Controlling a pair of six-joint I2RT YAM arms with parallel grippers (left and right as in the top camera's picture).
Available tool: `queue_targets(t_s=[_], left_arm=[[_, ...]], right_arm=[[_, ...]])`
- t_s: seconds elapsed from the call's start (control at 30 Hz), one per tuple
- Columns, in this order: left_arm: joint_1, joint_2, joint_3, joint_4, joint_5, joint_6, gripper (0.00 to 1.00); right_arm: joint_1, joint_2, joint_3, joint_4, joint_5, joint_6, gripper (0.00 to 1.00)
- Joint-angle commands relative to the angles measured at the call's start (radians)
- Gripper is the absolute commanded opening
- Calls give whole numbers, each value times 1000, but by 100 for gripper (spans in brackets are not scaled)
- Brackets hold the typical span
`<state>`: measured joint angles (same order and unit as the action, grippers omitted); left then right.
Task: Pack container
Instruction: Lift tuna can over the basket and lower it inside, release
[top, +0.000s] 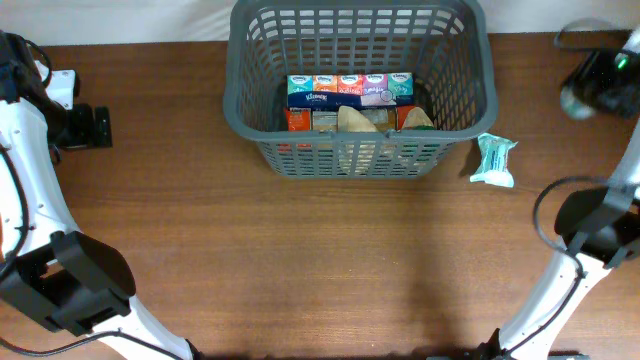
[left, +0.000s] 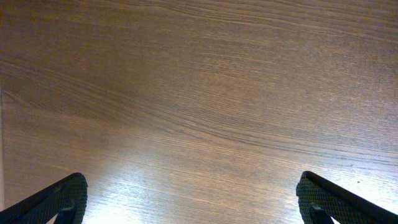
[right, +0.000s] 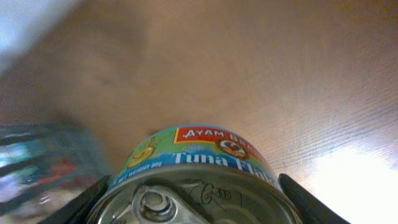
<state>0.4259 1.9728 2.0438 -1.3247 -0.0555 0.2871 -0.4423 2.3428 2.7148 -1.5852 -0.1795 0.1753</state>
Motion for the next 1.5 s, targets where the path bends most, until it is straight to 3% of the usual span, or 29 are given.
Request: queue_targets(t_s=[0.0,0.13,0.3,0.53,0.9,1.2,1.47], left_arm=[[3,-2,-3,0,11,-14,99],[3,-2,-3,0,11,-14,99],[3,-2,-3,0,11,-14,99],[3,-2,-3,0,11,-14,99],[3,-2,-3,0,11,-14,99],[3,-2,-3,0,11,-14,99],[3,-2,-3,0,11,-14,99]], right_arm=[[114,-162,279,-54,-39,-35,30],[300,-257,420,-47,-38,-100,28],[561,-270,414,-32,-31,-156,26],[749,-166,327,-6,44,-241,27],[770,-11,125,58,87,-307,32],[765,3,-161,121,69,-306,30],[765,3,-376,177,52,-306,35]])
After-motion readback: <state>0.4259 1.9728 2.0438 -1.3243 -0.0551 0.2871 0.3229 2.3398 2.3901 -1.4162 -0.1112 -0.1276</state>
